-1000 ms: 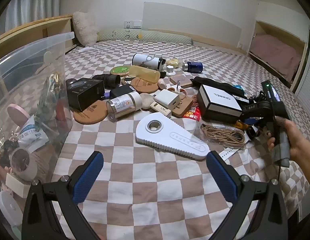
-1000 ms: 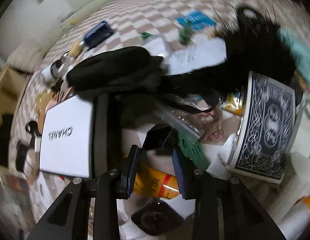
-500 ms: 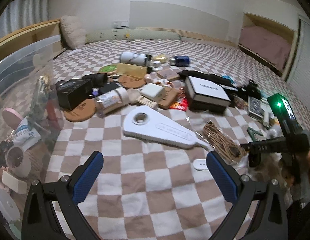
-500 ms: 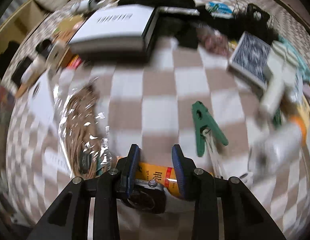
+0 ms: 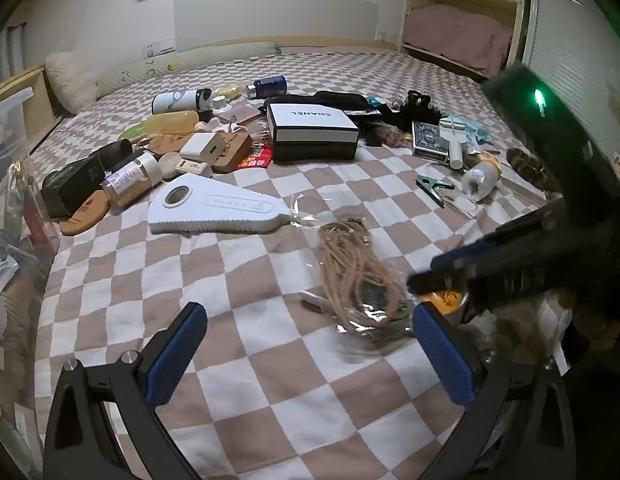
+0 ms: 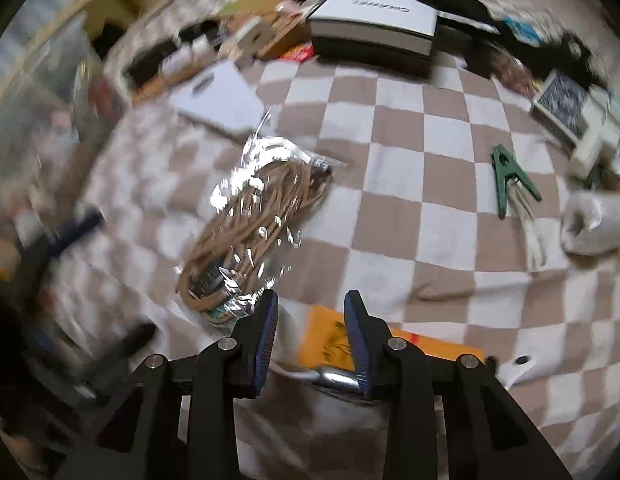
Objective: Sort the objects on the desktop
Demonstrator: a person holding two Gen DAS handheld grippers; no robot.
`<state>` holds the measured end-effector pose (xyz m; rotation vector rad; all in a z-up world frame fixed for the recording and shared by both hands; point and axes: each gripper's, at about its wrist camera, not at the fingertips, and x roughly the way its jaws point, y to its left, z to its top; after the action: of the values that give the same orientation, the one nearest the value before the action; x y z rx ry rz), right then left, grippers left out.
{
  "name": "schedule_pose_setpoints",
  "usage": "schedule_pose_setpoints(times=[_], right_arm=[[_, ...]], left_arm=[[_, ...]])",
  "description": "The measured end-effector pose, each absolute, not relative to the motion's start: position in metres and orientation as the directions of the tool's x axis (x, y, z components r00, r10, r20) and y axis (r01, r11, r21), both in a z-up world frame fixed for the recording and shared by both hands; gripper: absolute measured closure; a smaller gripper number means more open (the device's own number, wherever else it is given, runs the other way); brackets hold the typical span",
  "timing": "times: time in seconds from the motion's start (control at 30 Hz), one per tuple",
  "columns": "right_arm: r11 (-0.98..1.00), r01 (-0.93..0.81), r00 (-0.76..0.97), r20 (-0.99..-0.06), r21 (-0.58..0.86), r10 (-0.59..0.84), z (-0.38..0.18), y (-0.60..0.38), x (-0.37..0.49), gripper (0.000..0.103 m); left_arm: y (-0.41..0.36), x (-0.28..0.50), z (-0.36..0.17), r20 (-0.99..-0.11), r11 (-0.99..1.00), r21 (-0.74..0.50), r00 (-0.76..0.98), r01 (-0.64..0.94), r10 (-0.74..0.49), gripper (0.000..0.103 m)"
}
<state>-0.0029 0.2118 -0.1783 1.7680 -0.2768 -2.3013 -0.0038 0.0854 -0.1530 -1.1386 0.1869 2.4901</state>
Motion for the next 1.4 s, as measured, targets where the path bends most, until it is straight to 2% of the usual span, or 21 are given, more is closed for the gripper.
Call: schedule_pose_setpoints(times=[0.13, 0.27, 0.37, 0.5, 0.63, 0.87, 0.97, 1.03, 1.07, 1.1, 1.17, 1.27, 1.33, 1.37, 1.4], right_arm=[[-0.909, -0.101, -0.291, -0.886, 0.405, -0.362, -0.174, 0.243, -0.018, 0.069], [-0.772, -0.211, -0.304, -0.791, 0.6, -0.531, -0.185, 0.255, -0.029, 0.069], [-0.76, -0.216, -0.249, -0.787, 0.613, -0.564, -0.203, 0.235, -0.038, 0.069], [-0.761, -0.191, -0.189, -0.784, 0.62, -0.591, -0.215, 0.212, -0.038, 0.069], [-0.76, -0.128, -0.209, -0.766, 0.638, -0.608, -0.201, 0.206, -0.034, 0.09], [-0.738, -0.057, -0.232, -0.728, 0.672, -0.645, -0.181, 0.188, -0.037, 0.095], [-0.719, -0.072, -0.235, -0.712, 0.691, -0.662, -0.18, 0.184, -0.037, 0.097], [-0.714, -0.082, -0.236, -0.71, 0.695, -0.664, -0.18, 0.182, -0.037, 0.097], [-0.715, -0.085, -0.239, -0.711, 0.694, -0.662, -0.18, 0.181, -0.037, 0.097], [-0.713, -0.086, -0.235, -0.71, 0.696, -0.664, -0.181, 0.18, -0.038, 0.097], [-0.703, -0.091, -0.224, -0.702, 0.705, -0.676, -0.182, 0.179, -0.038, 0.097], [-0.687, -0.094, -0.206, -0.689, 0.72, -0.694, -0.183, 0.176, -0.037, 0.097], [-0.682, -0.092, -0.202, -0.684, 0.725, -0.701, -0.183, 0.175, -0.038, 0.097], [-0.681, -0.093, -0.201, -0.683, 0.727, -0.702, -0.183, 0.175, -0.038, 0.097], [-0.684, -0.088, -0.201, -0.685, 0.724, -0.7, -0.182, 0.175, -0.039, 0.097]], left_arm=[[0.08, -0.01, -0.154, -0.752, -0.916, -0.081, -0.579, -0.393, 0.315, 0.0], [0.074, -0.019, -0.16, -0.764, -0.919, -0.156, -0.546, -0.363, 0.345, 0.0], [0.07, -0.024, -0.163, -0.768, -0.919, -0.199, -0.529, -0.339, 0.362, 0.0], [0.067, -0.022, -0.162, -0.762, -0.919, -0.198, -0.536, -0.34, 0.363, 0.0], [0.067, -0.021, -0.161, -0.751, -0.908, -0.217, -0.532, -0.359, 0.39, 0.0], [0.071, -0.022, -0.165, -0.742, -0.896, -0.238, -0.525, -0.374, 0.416, 0.003], [0.074, -0.023, -0.165, -0.745, -0.899, -0.223, -0.529, -0.377, 0.407, 0.016], [0.079, -0.021, -0.165, -0.746, -0.899, -0.197, -0.535, -0.391, 0.397, 0.02], [0.082, -0.02, -0.165, -0.746, -0.899, -0.184, -0.539, -0.398, 0.392, 0.025], [0.086, -0.018, -0.164, -0.744, -0.898, -0.161, -0.547, -0.41, 0.384, 0.037], [0.092, -0.015, -0.165, -0.749, -0.894, -0.128, -0.549, -0.429, 0.371, 0.047], [0.098, -0.012, -0.169, -0.759, -0.889, -0.089, -0.548, -0.45, 0.353, 0.048], [0.098, -0.012, -0.172, -0.764, -0.892, -0.07, -0.552, -0.446, 0.335, 0.053], [0.097, -0.013, -0.174, -0.767, -0.896, -0.06, -0.554, -0.439, 0.323, 0.066], [0.095, -0.014, -0.175, -0.769, -0.901, -0.064, -0.554, -0.429, 0.318, 0.071]])
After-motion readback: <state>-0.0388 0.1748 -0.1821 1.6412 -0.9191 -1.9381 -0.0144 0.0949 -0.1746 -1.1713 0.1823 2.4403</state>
